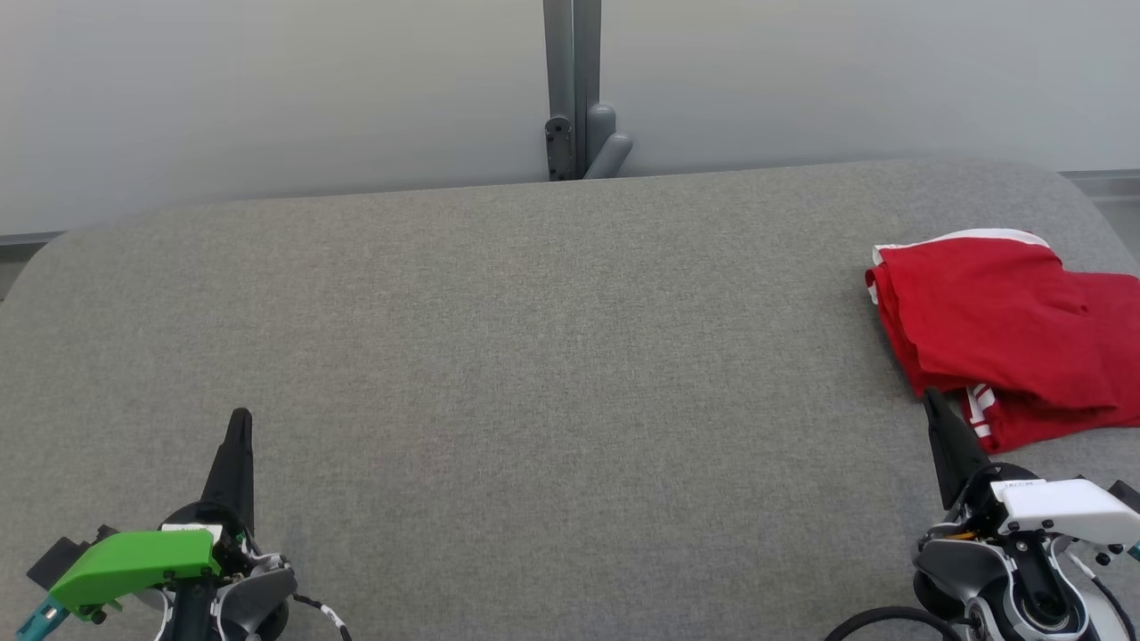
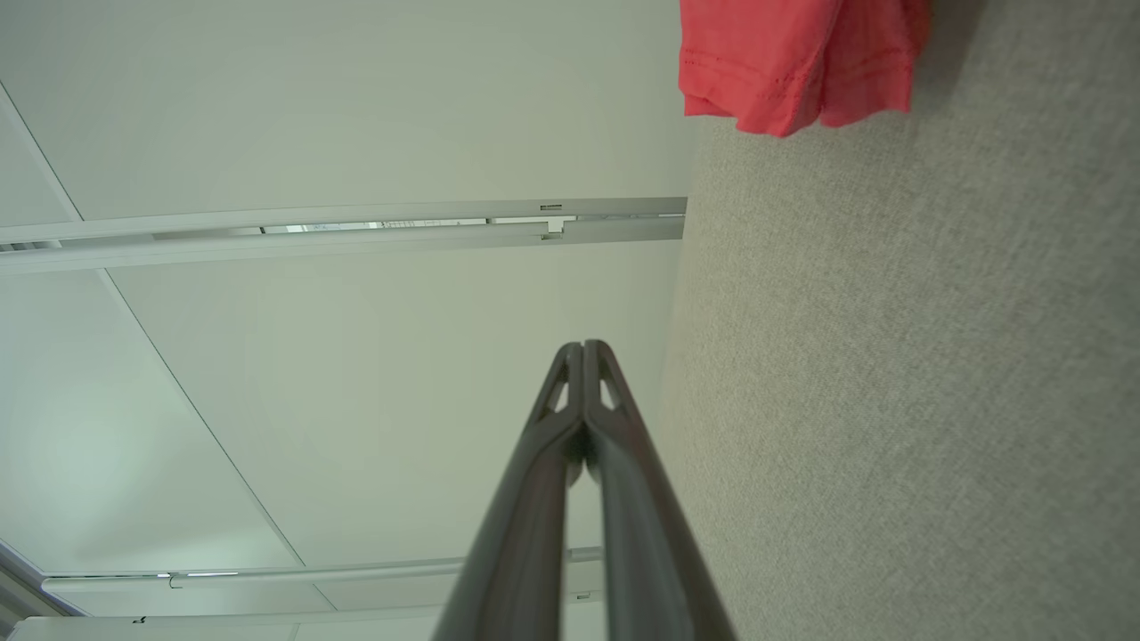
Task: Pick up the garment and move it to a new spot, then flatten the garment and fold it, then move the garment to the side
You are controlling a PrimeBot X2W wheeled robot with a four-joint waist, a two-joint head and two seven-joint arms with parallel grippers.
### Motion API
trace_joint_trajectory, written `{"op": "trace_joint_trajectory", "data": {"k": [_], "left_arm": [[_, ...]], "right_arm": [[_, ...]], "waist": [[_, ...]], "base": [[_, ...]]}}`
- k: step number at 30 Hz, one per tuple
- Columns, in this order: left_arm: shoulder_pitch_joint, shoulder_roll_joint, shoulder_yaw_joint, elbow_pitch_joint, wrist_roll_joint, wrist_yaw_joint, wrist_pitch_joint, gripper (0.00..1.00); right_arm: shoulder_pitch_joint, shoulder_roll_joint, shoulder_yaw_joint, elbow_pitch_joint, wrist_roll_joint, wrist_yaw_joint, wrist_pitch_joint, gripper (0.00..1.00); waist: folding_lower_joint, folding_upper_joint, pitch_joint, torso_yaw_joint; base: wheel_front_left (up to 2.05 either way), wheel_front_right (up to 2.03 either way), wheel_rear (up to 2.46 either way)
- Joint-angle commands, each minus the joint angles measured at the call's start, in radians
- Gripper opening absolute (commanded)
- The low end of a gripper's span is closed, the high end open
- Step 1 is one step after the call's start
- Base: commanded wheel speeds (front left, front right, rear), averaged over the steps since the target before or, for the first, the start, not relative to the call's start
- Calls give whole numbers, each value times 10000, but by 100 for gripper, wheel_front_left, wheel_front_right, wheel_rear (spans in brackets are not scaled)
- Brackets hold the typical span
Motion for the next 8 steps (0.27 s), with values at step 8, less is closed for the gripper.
{"op": "trace_joint_trajectory", "data": {"k": [8], "left_arm": [[-123, 23, 52, -29, 59, -38, 42, 0]], "right_arm": [[-101, -47, 0, 12, 74, 4, 43, 0]], "waist": [[0, 116, 0, 0]], "base": [[0, 0, 0]]}}
